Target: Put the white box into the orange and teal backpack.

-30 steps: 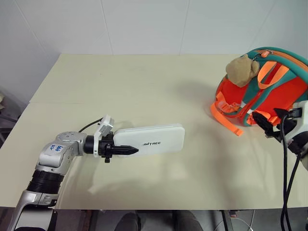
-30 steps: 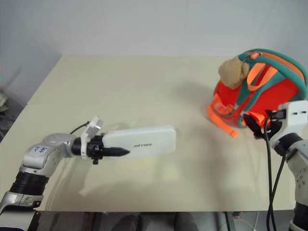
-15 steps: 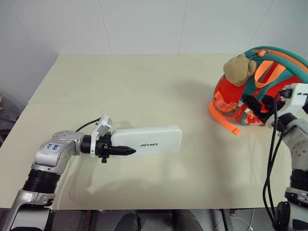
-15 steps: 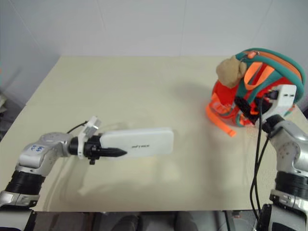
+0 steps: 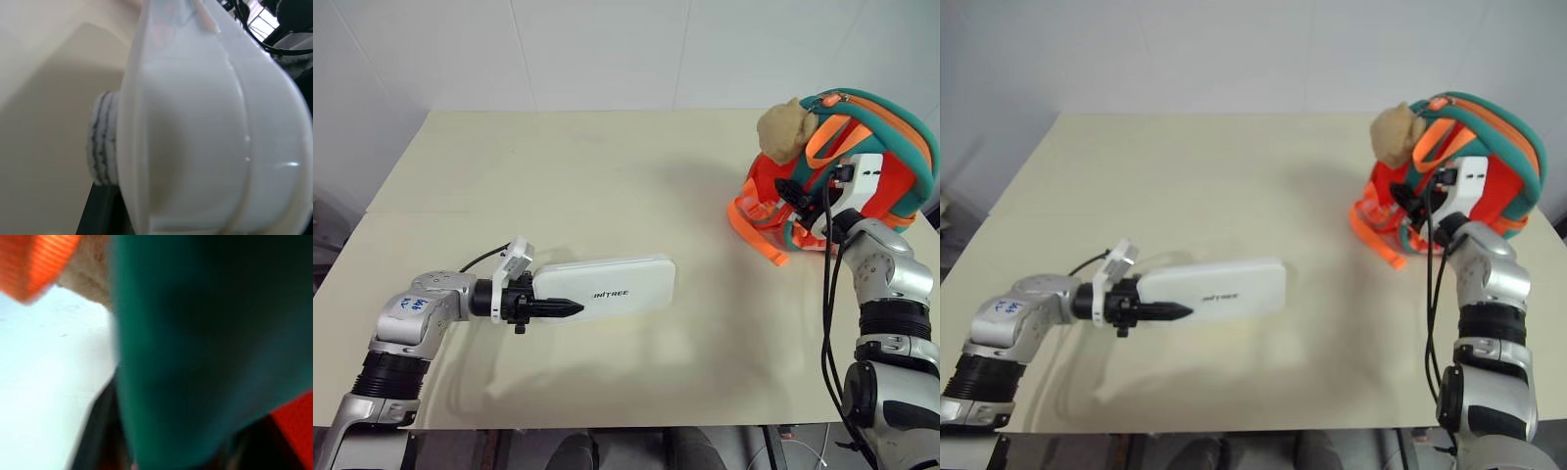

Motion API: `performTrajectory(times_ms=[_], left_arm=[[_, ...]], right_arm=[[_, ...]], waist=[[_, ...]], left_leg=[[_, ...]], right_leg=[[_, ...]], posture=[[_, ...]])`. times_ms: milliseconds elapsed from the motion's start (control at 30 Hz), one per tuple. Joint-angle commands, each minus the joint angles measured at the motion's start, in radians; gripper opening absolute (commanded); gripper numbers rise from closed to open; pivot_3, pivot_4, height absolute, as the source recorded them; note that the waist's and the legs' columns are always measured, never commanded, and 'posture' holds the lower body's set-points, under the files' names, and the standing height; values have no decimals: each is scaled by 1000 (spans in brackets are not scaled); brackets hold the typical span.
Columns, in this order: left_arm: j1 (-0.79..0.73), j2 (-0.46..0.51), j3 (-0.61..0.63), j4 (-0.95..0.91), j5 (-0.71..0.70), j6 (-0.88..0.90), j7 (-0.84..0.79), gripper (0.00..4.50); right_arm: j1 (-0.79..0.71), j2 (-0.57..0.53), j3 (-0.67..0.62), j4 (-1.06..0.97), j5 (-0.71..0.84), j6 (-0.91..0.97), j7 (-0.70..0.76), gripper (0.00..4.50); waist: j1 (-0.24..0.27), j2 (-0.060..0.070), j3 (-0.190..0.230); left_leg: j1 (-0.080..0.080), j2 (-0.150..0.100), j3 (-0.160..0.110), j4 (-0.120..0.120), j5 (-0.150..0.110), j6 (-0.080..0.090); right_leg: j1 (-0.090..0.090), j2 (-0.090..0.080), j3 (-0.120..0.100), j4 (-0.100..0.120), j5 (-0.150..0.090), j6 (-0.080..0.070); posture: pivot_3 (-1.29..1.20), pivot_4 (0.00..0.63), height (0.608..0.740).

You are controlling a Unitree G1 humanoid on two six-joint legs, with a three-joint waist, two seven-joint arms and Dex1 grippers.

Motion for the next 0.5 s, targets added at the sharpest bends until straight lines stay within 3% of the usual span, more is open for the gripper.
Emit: performTrajectory(times_ms=[33, 100, 233, 367, 500], left_arm=[[-14, 26, 50, 18, -3, -34, -5, 1290], [-17, 36, 61, 32, -4, -39, -10, 1290], [-24, 65, 84, 62, -6, -47, -21, 1290], [-33, 104, 100, 103, 2, -64, -35, 1290], [-72, 151, 117, 187, 20, -95, -50, 1290]], right_arm=[[-22, -3, 5, -42, 19, -14, 61, 825], [-21, 3, 11, -78, 35, 27, 76, 548], [1, -2, 42, -285, 169, 265, 166, 548], [22, -32, 67, -520, 390, 606, 225, 548], [10, -8, 21, -662, 628, 853, 170, 548]], waist=[[-3, 0, 0], [-6, 0, 0], [-7, 1, 1], [-4, 1, 1], [-2, 1, 1]], left_leg=[[0, 0, 0, 0, 0, 0], [0, 0, 0, 0, 0, 0], [0, 1, 0, 0, 0, 0], [0, 3, -1, 0, 0, 0], [0, 3, -6, -1, -1, 1]], right_leg=[[0, 0, 0, 0, 0, 0], [0, 0, 0, 0, 0, 0], [-2, 1, 1, 2, 0, 0], [-2, 2, 1, 3, -1, -1], [-3, 2, 1, 3, -1, -2]], posture=[[0, 150, 740], [0, 150, 740], [0, 150, 740], [0, 150, 740], [0, 150, 740]])
